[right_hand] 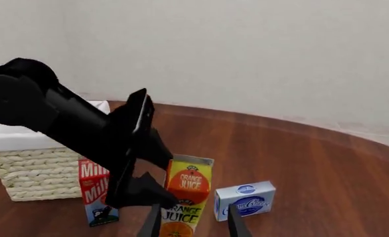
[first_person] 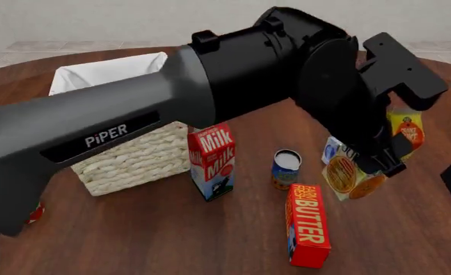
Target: Pick up the orange juice, and put it in the basket.
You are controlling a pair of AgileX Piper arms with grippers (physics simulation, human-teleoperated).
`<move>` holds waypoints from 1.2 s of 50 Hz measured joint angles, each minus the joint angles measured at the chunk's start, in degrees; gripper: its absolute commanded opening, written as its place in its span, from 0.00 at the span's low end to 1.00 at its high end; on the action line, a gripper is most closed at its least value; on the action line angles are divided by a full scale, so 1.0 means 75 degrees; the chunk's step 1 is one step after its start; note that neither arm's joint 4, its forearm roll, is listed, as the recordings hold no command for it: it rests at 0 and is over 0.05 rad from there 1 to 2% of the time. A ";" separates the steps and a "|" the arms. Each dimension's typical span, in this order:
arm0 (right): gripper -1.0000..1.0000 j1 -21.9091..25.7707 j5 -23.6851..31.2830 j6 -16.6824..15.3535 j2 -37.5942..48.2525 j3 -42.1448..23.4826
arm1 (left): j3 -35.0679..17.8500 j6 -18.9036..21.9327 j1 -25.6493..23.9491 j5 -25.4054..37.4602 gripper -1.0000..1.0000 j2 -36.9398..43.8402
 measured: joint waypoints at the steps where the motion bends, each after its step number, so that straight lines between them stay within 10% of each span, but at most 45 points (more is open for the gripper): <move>1: 1.00 0.0004 0.0044 -0.0005 0.0000 -0.0048 | -0.0005 0.0006 0.0009 0.0021 0.00 -0.0073; 30: 1.00 0.0088 0.0782 -0.0128 -0.0001 -0.0828 | 0.0201 -0.0518 0.1000 -0.0180 0.00 -0.2565; 60: 1.00 0.0124 0.1111 -0.0146 -0.0001 -0.1176 | 0.0996 -0.0570 0.3680 -0.0599 0.00 -0.3848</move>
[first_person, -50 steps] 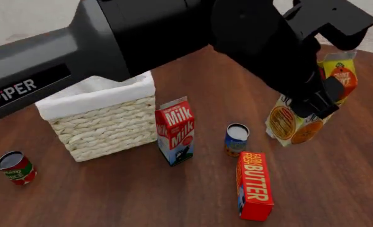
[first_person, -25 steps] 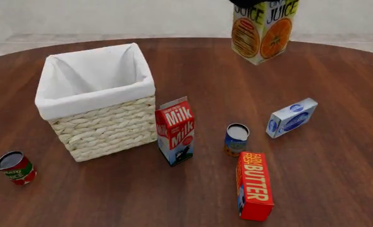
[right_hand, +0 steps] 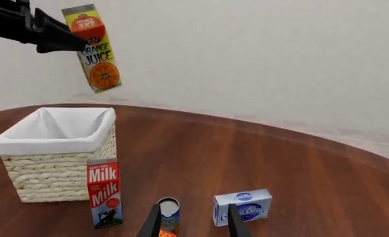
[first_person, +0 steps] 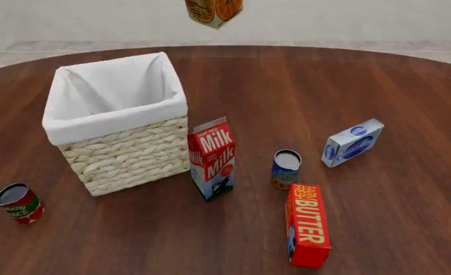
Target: Pick up the orange juice, and put it in the basket.
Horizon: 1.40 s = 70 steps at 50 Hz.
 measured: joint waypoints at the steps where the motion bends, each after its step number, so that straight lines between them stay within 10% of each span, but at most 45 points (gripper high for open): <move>1: 1.00 0.0000 0.0008 0.0001 0.0000 -0.0008 | 0.0070 0.0009 0.0111 -0.0038 0.00 -0.0020; 40: 1.00 -0.0003 0.0220 -0.0006 0.0000 -0.0179 | 0.3614 0.0171 0.3410 -0.1911 0.00 -0.0994; 70: 1.00 0.0045 0.0284 -0.0107 0.0000 -0.0116 | 0.4552 -0.0075 0.3892 -0.2785 0.00 -0.0675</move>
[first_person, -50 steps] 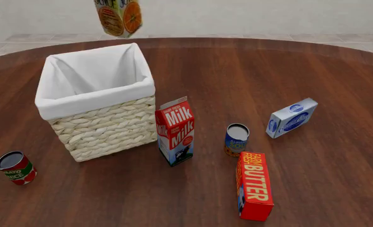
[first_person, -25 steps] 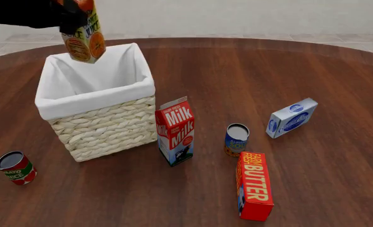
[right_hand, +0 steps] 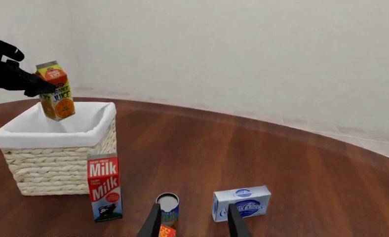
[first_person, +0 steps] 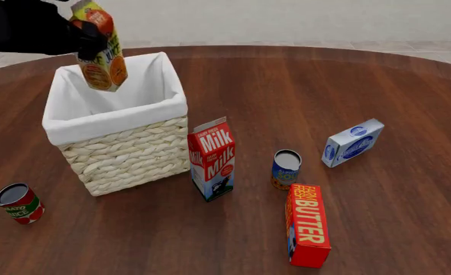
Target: Pick up the orange juice, and put it in the basket.
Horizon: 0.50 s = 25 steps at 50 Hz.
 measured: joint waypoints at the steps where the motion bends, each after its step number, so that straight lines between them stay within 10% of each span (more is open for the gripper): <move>1: 1.00 0.0003 0.0000 -0.0002 0.0000 0.0005 | 0.0054 -0.0018 -0.0024 -0.0028 0.00 -0.0013; 25: 1.00 0.0033 -0.0012 -0.0045 0.0000 0.0096 | 0.0834 -0.0068 -0.0464 -0.0501 0.00 0.0052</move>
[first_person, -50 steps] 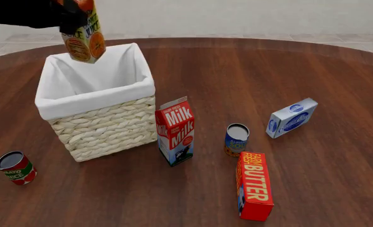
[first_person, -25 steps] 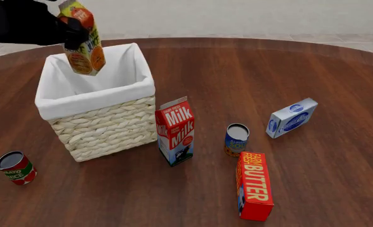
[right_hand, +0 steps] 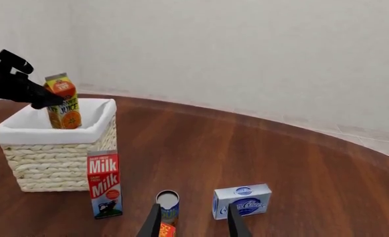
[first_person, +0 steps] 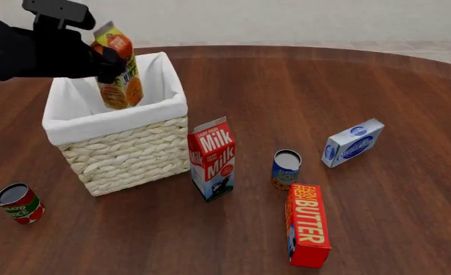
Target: Pick up the orange juice, and put it in the basket.
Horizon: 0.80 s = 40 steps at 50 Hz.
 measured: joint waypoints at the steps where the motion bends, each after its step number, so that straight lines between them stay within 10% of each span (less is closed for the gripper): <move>1: 1.00 0.0001 -0.0002 -0.0003 0.0000 0.0005 | 0.0015 0.0010 -0.0010 -0.0016 0.00 0.0011; 38: 1.00 0.0042 -0.0034 -0.0021 0.0000 0.0081 | 0.0159 0.0297 -0.0303 -0.0034 0.00 0.0175; 39: 1.00 0.0046 -0.0035 -0.0017 0.0000 0.0086 | 0.0184 0.0298 -0.0303 -0.0042 1.00 0.0167; 40: 1.00 0.0051 -0.0036 -0.0013 0.0000 0.0090 | 0.0206 0.0311 -0.0303 -0.0053 1.00 0.0160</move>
